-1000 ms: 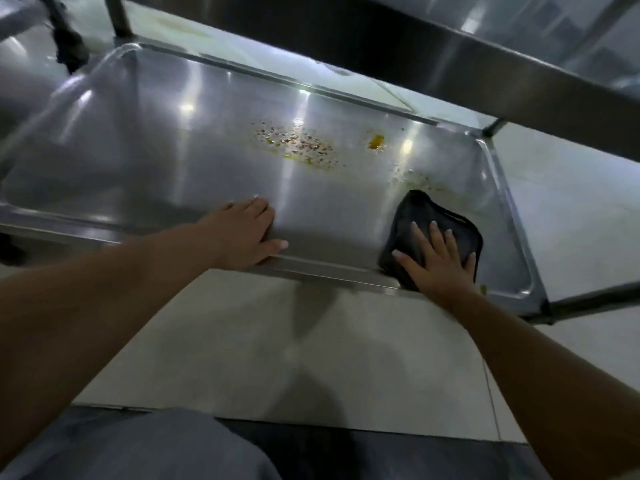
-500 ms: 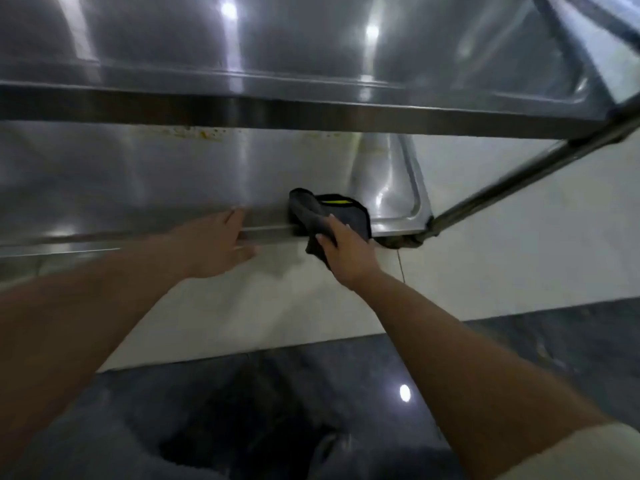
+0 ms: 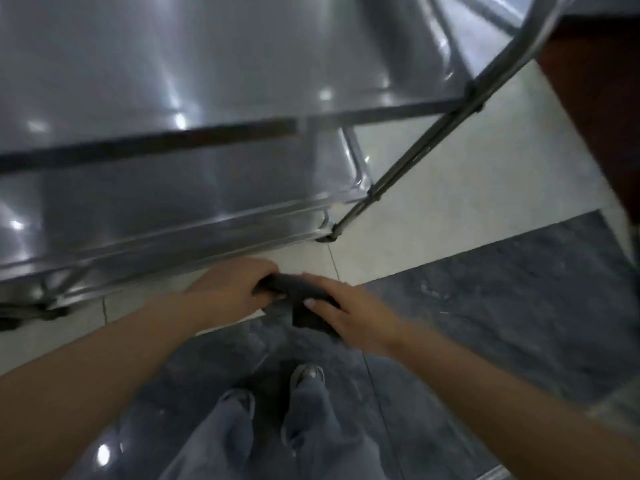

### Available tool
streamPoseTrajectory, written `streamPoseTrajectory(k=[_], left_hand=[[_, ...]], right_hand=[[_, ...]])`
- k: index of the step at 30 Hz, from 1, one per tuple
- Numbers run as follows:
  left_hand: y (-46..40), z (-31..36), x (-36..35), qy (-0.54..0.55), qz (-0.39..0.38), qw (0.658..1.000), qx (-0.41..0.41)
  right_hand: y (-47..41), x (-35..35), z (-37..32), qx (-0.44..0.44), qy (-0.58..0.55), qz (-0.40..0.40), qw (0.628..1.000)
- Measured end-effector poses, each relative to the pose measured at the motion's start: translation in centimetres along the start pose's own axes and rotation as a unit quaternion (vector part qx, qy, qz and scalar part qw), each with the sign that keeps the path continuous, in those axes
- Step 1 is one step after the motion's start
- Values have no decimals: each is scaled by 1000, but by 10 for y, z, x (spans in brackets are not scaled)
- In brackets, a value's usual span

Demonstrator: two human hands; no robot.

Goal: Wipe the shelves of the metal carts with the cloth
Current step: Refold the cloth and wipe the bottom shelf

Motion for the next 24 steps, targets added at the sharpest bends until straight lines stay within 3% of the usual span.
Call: streamPoseTrajectory(k=[3,13,19,24], left_hand=[[33,64,70,-54,17,998,-12],[59,270,266,38,117,989,-79],[7,380,299,283,81,954,-53],[-66,460,284,388,14,921,-46]], right_hand=[[52,60,-70,19,4,29,999],[168,239,-206,51,37,211,975],[198,349,-199,78,85,303,946],[235,440,-139,72,122,321,937]])
Point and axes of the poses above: each hand's wrist, its own y-axis away from the middle knuckle, its own x-axis out of the back of the hand, z = x × y, the point moved 5 cm from there along -y, towards the middle knuckle, and after that the axes turned 5 degrees about x, right-handed, at the moved point
